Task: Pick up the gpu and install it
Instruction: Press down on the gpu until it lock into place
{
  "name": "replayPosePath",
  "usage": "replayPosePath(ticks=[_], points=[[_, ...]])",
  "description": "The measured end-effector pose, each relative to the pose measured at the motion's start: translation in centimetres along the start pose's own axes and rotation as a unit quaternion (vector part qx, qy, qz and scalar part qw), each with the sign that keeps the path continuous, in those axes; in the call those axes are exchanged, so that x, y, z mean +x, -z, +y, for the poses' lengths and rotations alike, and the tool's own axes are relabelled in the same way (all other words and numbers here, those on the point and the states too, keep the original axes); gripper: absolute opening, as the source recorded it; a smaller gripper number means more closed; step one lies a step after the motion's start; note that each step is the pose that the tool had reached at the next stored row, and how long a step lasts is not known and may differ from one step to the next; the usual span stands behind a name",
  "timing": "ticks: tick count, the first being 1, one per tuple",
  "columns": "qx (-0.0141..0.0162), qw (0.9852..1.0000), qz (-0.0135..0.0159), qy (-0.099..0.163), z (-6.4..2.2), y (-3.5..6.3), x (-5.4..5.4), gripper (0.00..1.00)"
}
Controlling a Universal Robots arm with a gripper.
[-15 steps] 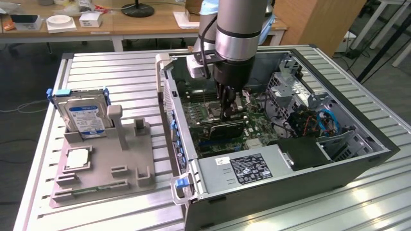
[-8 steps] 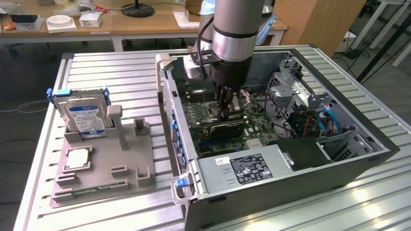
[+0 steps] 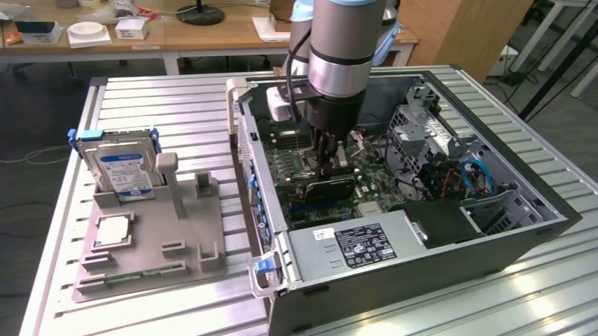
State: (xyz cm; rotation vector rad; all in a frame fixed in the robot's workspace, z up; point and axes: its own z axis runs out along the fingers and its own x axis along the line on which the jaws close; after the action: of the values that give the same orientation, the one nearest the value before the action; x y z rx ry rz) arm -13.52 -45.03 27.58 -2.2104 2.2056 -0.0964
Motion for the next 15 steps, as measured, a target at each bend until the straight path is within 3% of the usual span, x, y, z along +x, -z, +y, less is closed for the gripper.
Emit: replayPosePath(ticks=[15], points=[[0.0, 1.0, 0.0011, 0.0, 0.04, -0.76, 0.0, 0.11]])
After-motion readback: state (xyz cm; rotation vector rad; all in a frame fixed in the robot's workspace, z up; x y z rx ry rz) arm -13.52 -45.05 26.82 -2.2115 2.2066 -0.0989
